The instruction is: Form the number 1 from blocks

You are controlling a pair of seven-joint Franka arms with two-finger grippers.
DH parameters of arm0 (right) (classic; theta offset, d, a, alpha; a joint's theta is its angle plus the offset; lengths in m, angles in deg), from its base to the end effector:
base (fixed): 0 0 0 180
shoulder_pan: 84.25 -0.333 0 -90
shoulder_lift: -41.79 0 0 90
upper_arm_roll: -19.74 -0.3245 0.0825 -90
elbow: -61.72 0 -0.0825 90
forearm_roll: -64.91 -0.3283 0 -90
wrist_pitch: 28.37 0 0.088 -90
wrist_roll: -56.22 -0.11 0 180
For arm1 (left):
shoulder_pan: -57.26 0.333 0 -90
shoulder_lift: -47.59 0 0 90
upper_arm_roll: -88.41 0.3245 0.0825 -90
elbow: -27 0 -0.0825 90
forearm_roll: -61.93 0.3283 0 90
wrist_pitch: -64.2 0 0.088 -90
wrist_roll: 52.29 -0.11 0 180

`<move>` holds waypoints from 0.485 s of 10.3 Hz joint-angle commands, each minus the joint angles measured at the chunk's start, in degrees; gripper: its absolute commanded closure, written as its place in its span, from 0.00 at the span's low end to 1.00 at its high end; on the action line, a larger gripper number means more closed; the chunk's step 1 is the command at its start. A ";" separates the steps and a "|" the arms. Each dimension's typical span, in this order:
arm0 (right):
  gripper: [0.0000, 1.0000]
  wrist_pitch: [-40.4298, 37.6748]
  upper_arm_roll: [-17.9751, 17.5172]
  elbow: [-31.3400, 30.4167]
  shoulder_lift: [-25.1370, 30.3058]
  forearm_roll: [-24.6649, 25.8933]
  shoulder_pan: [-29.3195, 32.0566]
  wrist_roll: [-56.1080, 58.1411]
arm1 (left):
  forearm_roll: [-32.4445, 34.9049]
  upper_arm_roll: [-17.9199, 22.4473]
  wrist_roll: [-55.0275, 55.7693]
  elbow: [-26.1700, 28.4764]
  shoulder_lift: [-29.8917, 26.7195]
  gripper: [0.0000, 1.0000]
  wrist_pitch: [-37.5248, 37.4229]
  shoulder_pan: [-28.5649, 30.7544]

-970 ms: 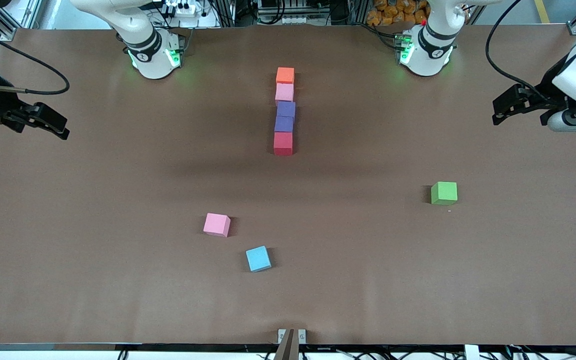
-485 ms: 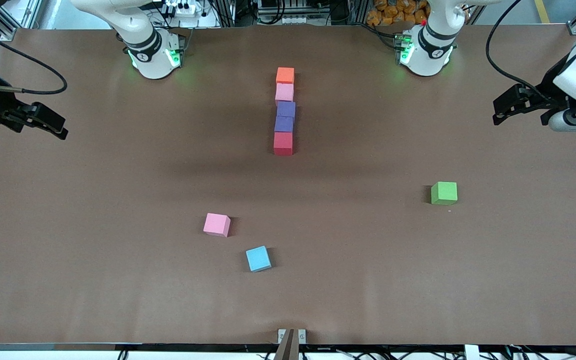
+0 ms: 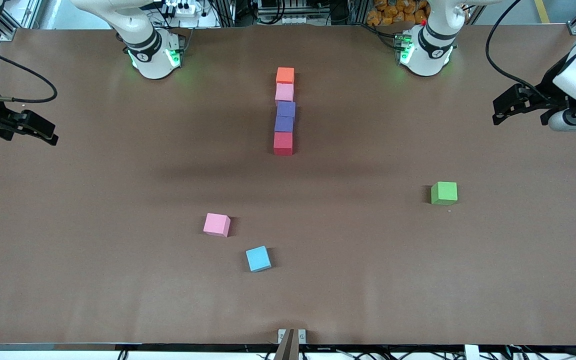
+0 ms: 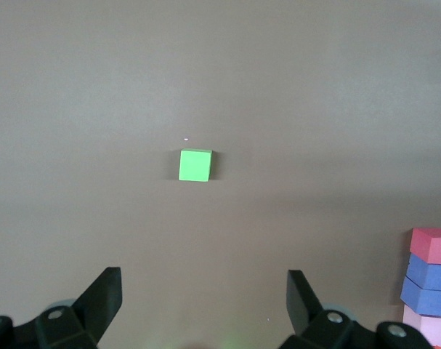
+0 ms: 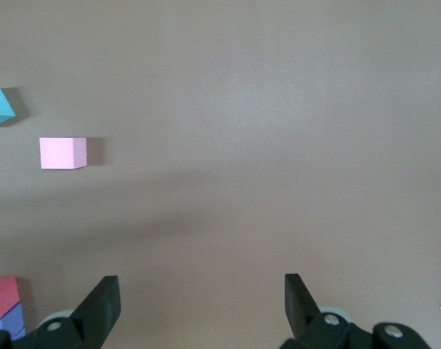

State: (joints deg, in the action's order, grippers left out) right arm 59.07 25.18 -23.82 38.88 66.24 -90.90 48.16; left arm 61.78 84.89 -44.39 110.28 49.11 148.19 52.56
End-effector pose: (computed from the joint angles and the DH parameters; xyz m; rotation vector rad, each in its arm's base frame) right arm 0.5107 0.0097 0.6329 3.1065 -0.1871 -0.0235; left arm 0.4919 -0.0708 0.6559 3.1393 -0.0092 -0.0228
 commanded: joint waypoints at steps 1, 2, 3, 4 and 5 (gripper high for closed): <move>0.00 0.72 -0.52 -1.73 0.80 0.77 0.85 1.21 | -1.96 -0.08 0.79 -0.30 -0.46 0.00 -0.41 0.22; 0.00 0.72 -0.61 -1.91 0.71 0.68 0.94 1.29 | -2.05 -0.08 0.79 -0.30 -0.55 0.00 -0.41 0.22; 0.00 0.89 -0.61 -2.78 0.71 0.51 1.28 2.25 | -2.14 -0.17 0.79 -0.30 -0.55 0.00 -0.41 0.22; 0.00 1.33 -0.61 -3.23 0.71 0.51 2.07 3.83 | -2.22 -0.17 0.79 -0.30 -0.64 0.00 -0.50 0.22; 0.00 1.77 -0.61 -3.75 0.71 0.51 2.34 4.02 | -2.22 -0.17 0.79 -0.30 -0.64 0.00 -0.50 0.22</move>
State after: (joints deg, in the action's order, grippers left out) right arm 59.79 25.32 -26.02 38.85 66.26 -90.19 50.42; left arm 61.06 84.87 -44.39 110.25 49.07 148.19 52.56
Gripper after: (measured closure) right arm 0.000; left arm 0.000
